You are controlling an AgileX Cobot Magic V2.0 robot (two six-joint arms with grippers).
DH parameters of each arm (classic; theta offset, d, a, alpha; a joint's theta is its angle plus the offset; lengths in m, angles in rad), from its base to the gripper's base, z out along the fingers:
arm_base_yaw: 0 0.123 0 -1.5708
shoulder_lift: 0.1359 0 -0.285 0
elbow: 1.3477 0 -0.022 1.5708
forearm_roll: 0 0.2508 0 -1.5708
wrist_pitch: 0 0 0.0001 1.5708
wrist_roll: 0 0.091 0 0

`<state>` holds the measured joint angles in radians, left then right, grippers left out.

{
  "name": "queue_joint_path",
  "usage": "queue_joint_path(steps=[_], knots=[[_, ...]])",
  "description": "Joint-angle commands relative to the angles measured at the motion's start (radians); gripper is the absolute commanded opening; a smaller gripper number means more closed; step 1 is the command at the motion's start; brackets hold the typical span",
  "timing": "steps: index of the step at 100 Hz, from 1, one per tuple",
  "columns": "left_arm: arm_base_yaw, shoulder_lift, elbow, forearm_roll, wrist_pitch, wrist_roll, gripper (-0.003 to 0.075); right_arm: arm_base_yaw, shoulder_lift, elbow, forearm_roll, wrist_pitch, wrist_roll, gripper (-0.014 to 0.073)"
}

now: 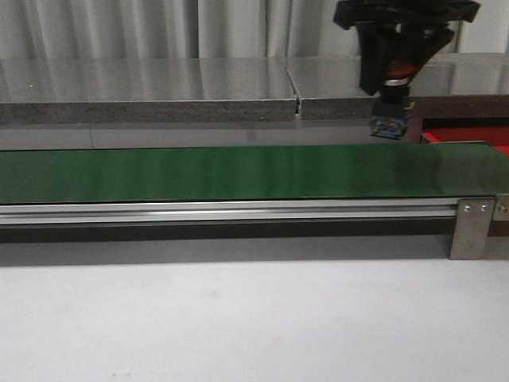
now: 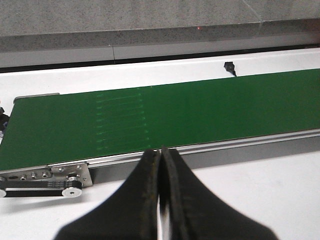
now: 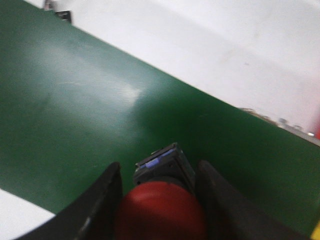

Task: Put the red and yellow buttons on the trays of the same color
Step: 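Grasp the red button on the belt with the right gripper, then lower the red button into the red tray and release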

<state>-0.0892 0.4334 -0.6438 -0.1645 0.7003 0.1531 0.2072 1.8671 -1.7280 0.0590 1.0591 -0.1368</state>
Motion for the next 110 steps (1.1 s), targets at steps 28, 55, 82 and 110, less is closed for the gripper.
queue_joint_path(steps=[28,55,82,110], knots=[[-0.008,0.01,-0.024,-0.016,-0.072,0.001,-0.0019,-0.271,-0.066,-0.029,-0.016,-0.087,0.065,0.0214],[-0.008,0.01,-0.024,-0.016,-0.072,0.001,-0.0019,-0.4,-0.011,-0.029,-0.015,-0.146,0.112,0.0214],[-0.008,0.01,-0.024,-0.016,-0.072,0.001,-0.0019,-0.413,0.068,-0.029,-0.007,-0.229,0.13,0.0214],[-0.008,0.01,-0.024,-0.016,-0.072,0.001,-0.0019,-0.413,0.14,-0.029,0.009,-0.276,0.152,0.0214]])
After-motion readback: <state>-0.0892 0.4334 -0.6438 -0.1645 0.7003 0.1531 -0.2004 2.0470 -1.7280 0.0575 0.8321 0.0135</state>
